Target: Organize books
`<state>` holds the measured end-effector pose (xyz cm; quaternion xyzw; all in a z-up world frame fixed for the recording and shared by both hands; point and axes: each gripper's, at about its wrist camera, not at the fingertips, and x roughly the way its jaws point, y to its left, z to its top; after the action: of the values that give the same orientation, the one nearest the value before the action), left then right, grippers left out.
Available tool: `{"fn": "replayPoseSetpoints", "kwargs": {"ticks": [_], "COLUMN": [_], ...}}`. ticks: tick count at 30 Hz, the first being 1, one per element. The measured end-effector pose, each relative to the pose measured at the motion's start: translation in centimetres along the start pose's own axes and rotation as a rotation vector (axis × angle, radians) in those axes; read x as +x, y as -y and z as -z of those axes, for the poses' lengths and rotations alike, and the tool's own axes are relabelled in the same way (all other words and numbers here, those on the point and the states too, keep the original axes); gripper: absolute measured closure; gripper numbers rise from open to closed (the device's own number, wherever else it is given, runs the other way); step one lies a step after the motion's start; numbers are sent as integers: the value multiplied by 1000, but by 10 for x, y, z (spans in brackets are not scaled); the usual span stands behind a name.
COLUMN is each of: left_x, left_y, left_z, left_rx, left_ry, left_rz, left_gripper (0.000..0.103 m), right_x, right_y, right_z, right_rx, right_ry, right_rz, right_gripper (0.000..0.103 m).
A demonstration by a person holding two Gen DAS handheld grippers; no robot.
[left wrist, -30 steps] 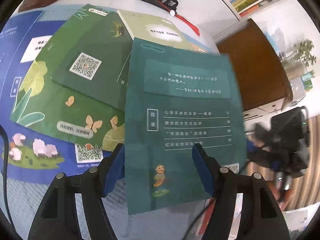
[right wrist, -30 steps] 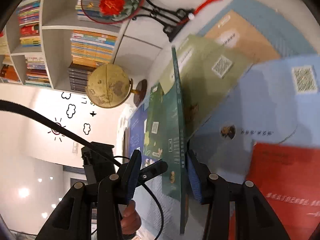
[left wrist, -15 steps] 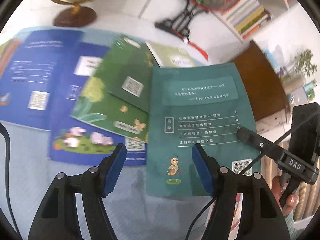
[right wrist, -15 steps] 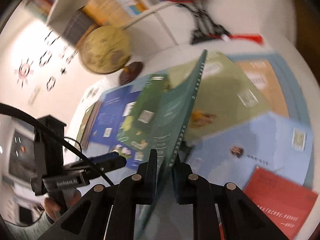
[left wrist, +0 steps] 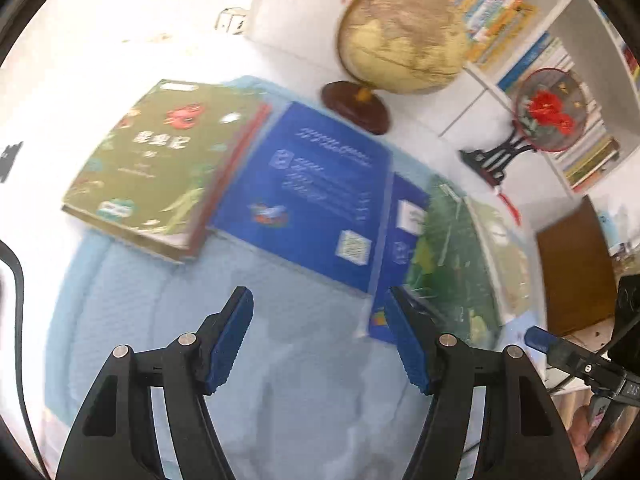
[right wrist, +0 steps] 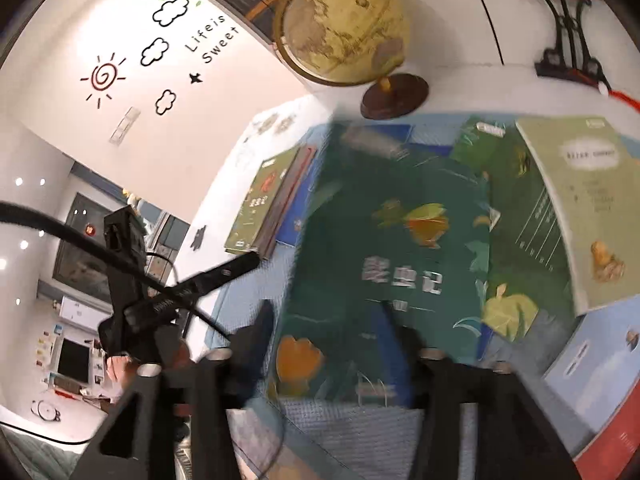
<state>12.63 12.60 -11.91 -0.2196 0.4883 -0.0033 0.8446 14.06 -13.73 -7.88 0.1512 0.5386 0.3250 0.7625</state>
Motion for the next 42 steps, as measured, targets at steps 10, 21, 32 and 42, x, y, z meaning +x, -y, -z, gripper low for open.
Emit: {"fn": "replayPoseSetpoints", "kwargs": {"ticks": [10,21,32,42], "left_x": [74,66,36,-1], "left_y": [22,36,23,14], "left_z": [25,58,111,111], "left_rx": [92,148,173,29], "left_ry": [-221,-278,-306,-157], "left_rz": [83,151,35,218], "left_gripper": [38,38,38,44], "right_x": [49,65,59,77], "right_y": [69,59,63,46], "right_z": [28,60,110,116], "right_rx": [196,185,210,113], "right_ry": [-18,-76,-185,-170], "right_rz": [210,218,129,106], "right_gripper": [65,71,72,71]}}
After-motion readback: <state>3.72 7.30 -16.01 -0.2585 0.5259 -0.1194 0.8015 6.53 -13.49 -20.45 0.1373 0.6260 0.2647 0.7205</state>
